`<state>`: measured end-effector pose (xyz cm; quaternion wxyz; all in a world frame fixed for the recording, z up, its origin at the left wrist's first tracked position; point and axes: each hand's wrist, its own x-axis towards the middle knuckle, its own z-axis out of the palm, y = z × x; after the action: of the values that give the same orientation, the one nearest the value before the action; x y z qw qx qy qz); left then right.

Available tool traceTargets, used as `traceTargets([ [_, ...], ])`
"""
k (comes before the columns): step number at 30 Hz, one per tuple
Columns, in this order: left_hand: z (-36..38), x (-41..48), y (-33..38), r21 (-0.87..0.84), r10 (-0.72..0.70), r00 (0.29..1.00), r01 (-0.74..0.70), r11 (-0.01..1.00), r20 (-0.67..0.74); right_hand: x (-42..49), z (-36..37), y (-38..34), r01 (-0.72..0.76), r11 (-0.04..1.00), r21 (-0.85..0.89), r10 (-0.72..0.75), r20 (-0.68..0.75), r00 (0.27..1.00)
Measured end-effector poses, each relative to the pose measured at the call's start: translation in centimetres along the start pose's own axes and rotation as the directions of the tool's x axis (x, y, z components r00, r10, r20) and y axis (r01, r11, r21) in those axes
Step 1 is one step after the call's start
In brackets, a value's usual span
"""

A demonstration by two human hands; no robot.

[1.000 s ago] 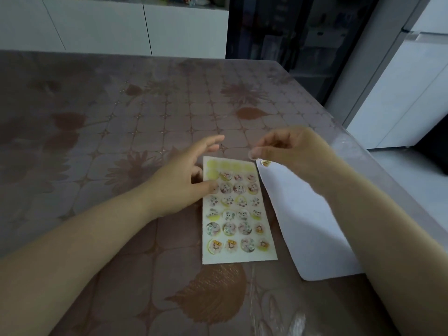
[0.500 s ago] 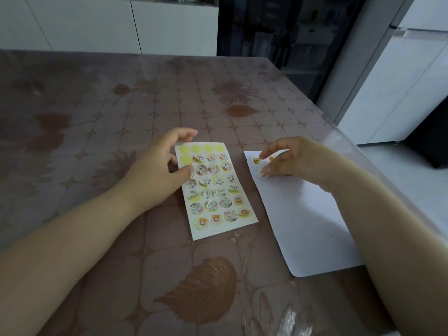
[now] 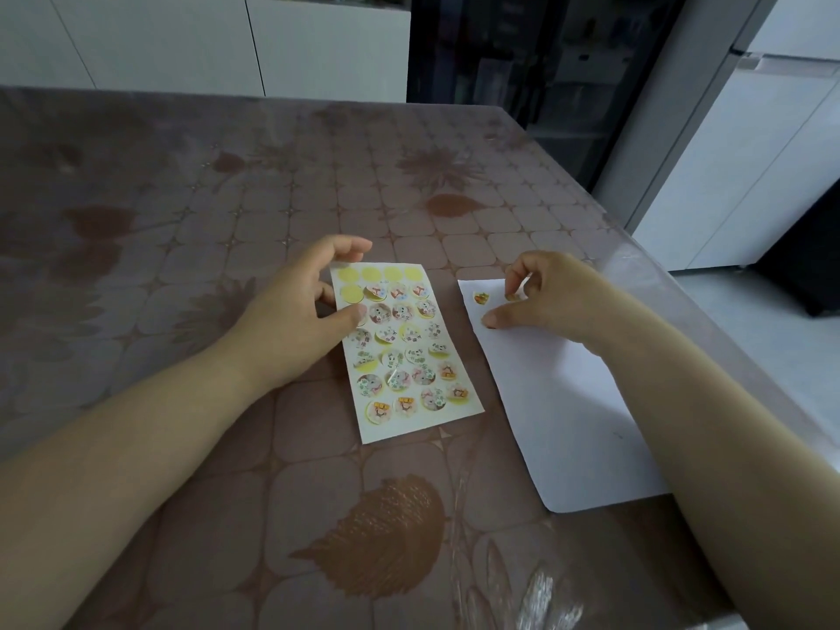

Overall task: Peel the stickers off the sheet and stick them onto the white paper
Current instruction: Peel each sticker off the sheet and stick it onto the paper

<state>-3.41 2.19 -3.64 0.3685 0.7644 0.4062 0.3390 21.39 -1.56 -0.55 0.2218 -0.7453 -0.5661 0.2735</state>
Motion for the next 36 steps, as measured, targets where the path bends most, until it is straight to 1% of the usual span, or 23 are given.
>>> traceTargets([
  [2, 0.0, 0.0, 0.1, 0.001, 0.003, 1.0, -0.003, 1.0, 0.003, 0.0, 0.0, 0.2, -0.009, 1.0, -0.006, 0.009, -0.002, 1.0],
  [6, 0.0, 0.0, 0.0, -0.021, -0.007, 1.0, 0.007, 1.0, 0.008, 0.1, 0.4, 0.4, -0.006, 0.999, 0.034, 0.007, -0.035, 0.999],
  [9, -0.1, 0.0, -0.1, -0.014, -0.007, 1.0, 0.008, 1.0, 0.022, 0.2, 0.4, 0.4, 0.013, 1.0, 0.023, -0.012, -0.047, 0.999],
  [12, -0.2, -0.1, -0.1, -0.025, 0.003, 0.999, -0.002, 1.0, 0.043, 0.2, 0.2, 0.6, 0.056, 0.996, 0.068, -0.05, -0.083, 0.995],
  [14, -0.2, -0.1, 0.1, -0.064, 0.01, 0.998, -0.006, 0.998, 0.062, -0.1, 0.6, 0.2, 0.166, 0.982, 0.089, -0.152, -0.146, 0.977],
  [17, 0.1, -0.2, 0.4, -0.161, 0.009, 0.995, 0.006, 0.987, 0.097, -0.9, 2.1, -1.5, 0.375, 0.924, 0.076, -0.354, -0.201, 0.913],
  [18, 0.1, -0.2, 0.5, -0.2, 0.005, 0.995, 0.016, 0.98, 0.103, -1.1, 2.7, -2.1, 0.433, 0.9, 0.054, -0.415, -0.198, 0.888],
  [20, 0.2, -0.2, 0.6, -0.254, -0.008, 0.995, 0.032, 0.967, 0.095, -1.4, 4.1, -2.8, 0.526, 0.849, -0.047, -0.524, -0.192, 0.83],
  [23, 0.3, -0.1, 0.7, -0.301, -0.013, 0.997, 0.035, 0.953, 0.076, -1.3, 5.8, -3.3, 0.582, 0.797, -0.161, -0.604, -0.205, 0.77],
  [25, 0.4, -0.1, 0.7, -0.305, -0.001, 0.997, 0.025, 0.952, 0.077, -1.2, 6.3, -3.5, 0.599, 0.786, -0.154, -0.618, -0.2, 0.76],
  [29, 0.5, -0.2, 0.8, -0.272, 0.03, 0.994, -0.001, 0.962, 0.103, -1.1, 5.9, -3.5, 0.545, 0.838, -0.029, -0.54, -0.181, 0.822],
  [33, 0.8, -0.3, 0.8, -0.236, 0.058, 0.993, -0.032, 0.971, 0.102, -1.0, 5.7, -3.4, 0.545, 0.838, 0.018, -0.526, -0.234, 0.817],
  [36, 0.7, -0.3, 0.7, -0.163, 0.054, 0.996, -0.042, 0.986, 0.072, -0.9, 5.7, -3.3, 0.536, 0.843, 0.041, -0.514, -0.231, 0.826],
])
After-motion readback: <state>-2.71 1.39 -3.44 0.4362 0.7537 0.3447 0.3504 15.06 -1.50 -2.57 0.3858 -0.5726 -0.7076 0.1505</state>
